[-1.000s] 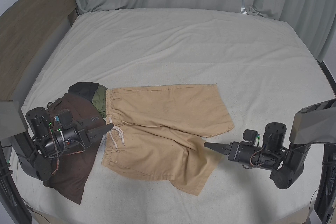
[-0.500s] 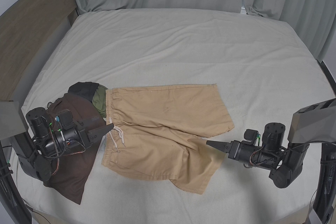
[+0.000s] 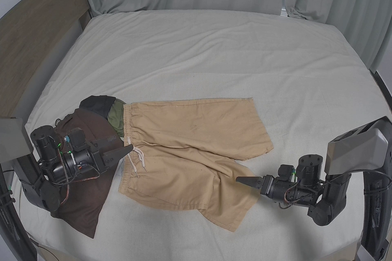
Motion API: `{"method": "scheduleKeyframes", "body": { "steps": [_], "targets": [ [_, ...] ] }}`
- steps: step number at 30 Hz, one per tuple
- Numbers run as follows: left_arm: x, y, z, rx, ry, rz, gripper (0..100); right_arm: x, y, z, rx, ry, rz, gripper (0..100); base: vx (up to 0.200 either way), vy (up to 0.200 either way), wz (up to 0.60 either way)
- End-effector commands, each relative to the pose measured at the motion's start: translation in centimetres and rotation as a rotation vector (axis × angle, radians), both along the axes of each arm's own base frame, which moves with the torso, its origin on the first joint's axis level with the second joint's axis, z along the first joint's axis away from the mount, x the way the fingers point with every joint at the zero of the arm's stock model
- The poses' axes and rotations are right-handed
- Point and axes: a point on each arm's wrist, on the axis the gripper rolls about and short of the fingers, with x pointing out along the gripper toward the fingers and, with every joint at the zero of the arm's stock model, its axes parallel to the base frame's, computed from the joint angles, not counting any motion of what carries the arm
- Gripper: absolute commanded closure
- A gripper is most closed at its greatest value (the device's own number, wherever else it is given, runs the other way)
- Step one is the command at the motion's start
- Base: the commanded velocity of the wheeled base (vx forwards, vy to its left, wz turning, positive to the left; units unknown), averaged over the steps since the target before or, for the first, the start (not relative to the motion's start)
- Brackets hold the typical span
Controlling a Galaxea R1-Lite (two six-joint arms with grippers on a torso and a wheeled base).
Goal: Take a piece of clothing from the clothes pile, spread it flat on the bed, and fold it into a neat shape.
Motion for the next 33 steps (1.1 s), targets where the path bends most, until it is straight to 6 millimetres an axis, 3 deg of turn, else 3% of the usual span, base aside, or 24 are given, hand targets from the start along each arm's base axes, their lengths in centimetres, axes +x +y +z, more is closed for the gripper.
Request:
{"method": "scheduleKeyframes", "body": {
  "steps": [1, 5, 17, 23, 32, 33],
  "targets": [
    [0.0, 0.0, -0.1, 0.000, 0.004, -0.001, 0, -0.1, 0.4, -1.3, -0.010, 0.037, 0.007, 0, 0.000, 0.000, 0.00],
    [0.0, 0.0, -0.1, 0.001, 0.004, -0.001, 0, 0.6, 0.6, -2.1, -0.027, 0.035, -0.040, 0, 0.000, 0.000, 0.00],
    [0.0, 0.0, 0.0, 0.001, 0.001, -0.001, 0, 3.1, 0.2, -1.4, -0.006, -0.041, -0.175, 0, 0.000, 0.000, 0.00],
    [0.0, 0.0, -0.1, 0.001, 0.001, -0.001, 0, 3.2, -0.1, 0.5, 0.015, -0.082, -0.190, 0, 0.000, 0.000, 0.00],
    [0.0, 0.0, -0.1, 0.001, 0.001, -0.001, 0, 2.8, -0.3, 0.4, 0.010, -0.066, -0.196, 0, 0.000, 0.000, 0.00],
    [0.0, 0.0, -0.1, 0.001, 0.001, -0.001, 0, 2.7, -0.4, 0.4, 0.008, -0.065, -0.195, 100, 0.000, 0.000, 0.00]
  ]
}}
